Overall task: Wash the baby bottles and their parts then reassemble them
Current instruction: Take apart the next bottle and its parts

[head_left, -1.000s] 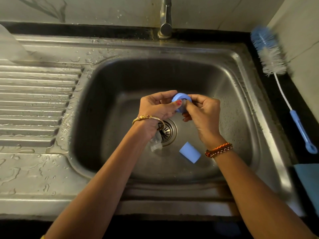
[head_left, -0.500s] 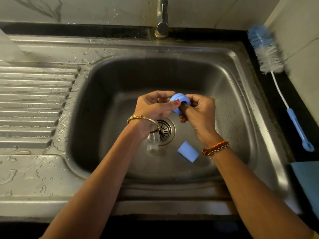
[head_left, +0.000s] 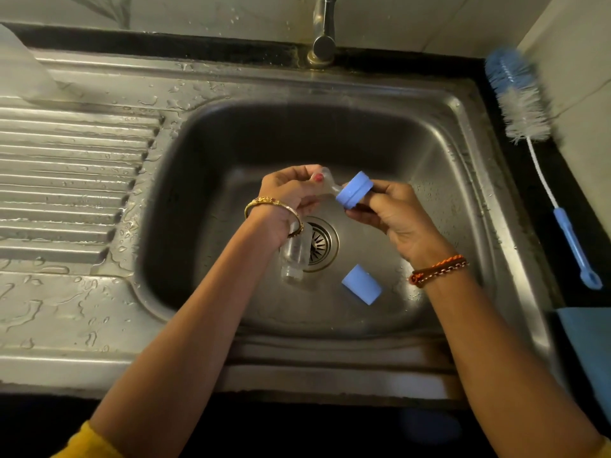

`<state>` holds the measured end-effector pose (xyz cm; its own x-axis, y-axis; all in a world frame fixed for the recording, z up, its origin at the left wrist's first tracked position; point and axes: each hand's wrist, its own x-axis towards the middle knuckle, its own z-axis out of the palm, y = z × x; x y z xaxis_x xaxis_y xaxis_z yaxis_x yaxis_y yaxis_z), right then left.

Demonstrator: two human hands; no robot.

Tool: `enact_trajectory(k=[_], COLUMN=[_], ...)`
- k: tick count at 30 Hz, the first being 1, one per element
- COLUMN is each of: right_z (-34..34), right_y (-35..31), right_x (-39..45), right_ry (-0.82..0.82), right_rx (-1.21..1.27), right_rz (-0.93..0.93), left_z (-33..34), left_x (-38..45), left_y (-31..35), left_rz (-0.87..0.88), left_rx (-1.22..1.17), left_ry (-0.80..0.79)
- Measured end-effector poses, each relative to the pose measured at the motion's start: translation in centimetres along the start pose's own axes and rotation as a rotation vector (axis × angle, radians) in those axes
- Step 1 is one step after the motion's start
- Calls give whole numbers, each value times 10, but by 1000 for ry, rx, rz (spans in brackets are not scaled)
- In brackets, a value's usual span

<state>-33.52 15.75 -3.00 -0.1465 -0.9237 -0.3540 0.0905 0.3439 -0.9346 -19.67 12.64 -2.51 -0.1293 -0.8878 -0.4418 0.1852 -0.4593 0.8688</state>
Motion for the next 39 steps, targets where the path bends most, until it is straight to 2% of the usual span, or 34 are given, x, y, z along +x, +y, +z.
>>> enact_trajectory(k=[4, 10, 14, 17, 24, 28, 34, 39], right_z=[-2, -13, -16, -17, -24, -20, -21, -25], right_y=[5, 18, 46, 58, 51, 51, 70, 78], right_x=[-1, -1, 7, 11, 24, 46, 54, 56], right_ry=[-50, -22, 67, 105, 186, 225, 191, 161], right_rx=[-129, -380, -429, -458, -871, -1022, -1224, -1259], right_rz=[-6, -83, 69, 138, -36, -125, -19, 41], left_z=[-5, -10, -15, -21, -44, -62, -82, -85], left_x=[-1, 2, 6, 6, 30, 57, 74, 86], left_y=[4, -8, -30, -43, -38, -32, -56, -63], left_rz=[-5, 50, 41, -27, -119, -92, -60, -72], left_rx=[-50, -26, 236, 386, 408, 607, 898, 904], left_ry=[23, 84, 227, 272, 373, 347, 303, 306])
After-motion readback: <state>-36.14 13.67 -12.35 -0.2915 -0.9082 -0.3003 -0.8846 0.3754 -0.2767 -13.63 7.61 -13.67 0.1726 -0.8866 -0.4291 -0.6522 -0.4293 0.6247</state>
